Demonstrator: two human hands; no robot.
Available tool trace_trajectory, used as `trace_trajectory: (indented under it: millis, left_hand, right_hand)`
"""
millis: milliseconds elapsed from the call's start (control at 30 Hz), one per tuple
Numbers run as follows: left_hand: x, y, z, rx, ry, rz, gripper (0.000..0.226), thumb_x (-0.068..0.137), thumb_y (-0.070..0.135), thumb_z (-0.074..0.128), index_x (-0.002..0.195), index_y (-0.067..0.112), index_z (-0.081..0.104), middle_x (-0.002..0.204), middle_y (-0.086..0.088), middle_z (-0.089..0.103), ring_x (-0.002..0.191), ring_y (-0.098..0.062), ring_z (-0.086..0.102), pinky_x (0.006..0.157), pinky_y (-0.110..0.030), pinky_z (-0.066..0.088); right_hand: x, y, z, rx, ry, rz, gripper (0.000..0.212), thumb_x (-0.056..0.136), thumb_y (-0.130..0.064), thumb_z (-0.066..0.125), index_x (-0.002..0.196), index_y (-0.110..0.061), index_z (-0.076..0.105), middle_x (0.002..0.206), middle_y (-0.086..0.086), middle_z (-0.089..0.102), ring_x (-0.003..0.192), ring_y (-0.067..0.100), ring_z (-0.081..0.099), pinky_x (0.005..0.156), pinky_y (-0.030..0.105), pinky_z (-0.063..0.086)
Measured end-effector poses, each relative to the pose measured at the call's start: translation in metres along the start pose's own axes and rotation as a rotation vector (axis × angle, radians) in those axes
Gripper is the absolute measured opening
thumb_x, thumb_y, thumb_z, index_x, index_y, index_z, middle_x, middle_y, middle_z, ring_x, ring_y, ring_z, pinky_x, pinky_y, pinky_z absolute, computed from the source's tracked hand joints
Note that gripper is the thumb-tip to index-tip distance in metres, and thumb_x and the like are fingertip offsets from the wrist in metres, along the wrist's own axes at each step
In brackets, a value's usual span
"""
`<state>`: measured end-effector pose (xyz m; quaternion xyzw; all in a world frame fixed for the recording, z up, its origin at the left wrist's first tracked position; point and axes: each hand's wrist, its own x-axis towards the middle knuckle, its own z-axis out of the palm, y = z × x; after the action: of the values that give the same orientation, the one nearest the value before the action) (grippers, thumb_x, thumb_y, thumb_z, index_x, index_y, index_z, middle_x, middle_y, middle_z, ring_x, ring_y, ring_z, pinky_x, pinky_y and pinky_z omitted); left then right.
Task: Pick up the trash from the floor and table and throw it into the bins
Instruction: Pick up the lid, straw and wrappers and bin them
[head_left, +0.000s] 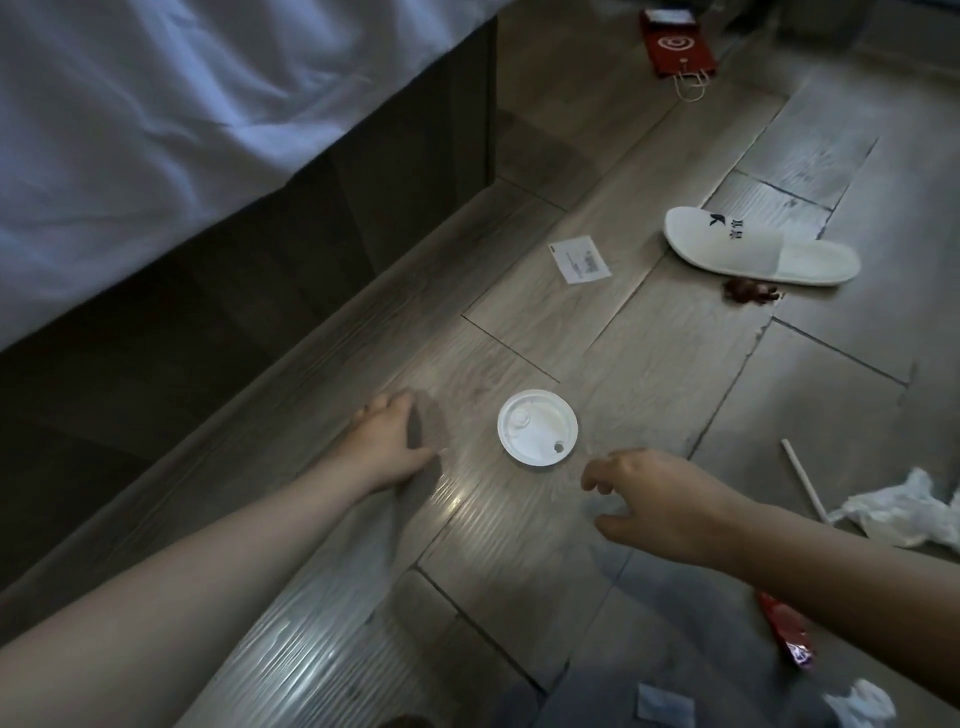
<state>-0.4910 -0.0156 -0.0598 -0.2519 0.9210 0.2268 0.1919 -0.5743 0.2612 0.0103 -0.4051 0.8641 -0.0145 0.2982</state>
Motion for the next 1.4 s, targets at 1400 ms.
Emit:
trace_trajectory:
  millis: [1400]
  left_hand:
    - [-0.051, 0.142, 0.085, 0.349, -0.179, 0.538, 0.096, 0.057, 0.055, 0.078, 0.137, 0.026, 0.034, 0.121, -0.005, 0.042, 0.115, -0.030, 0.042, 0.094, -0.035, 0.037]
  right_hand:
    - [-0.129, 0.052, 0.158, 0.221, 0.174, 0.080, 0.043, 0.089, -0.043, 0.034, 0.096, -0.011, 0.062, 0.099, 0.009, 0.057, 0.091, 0.028, 0.057, 0.074, 0.039, 0.045]
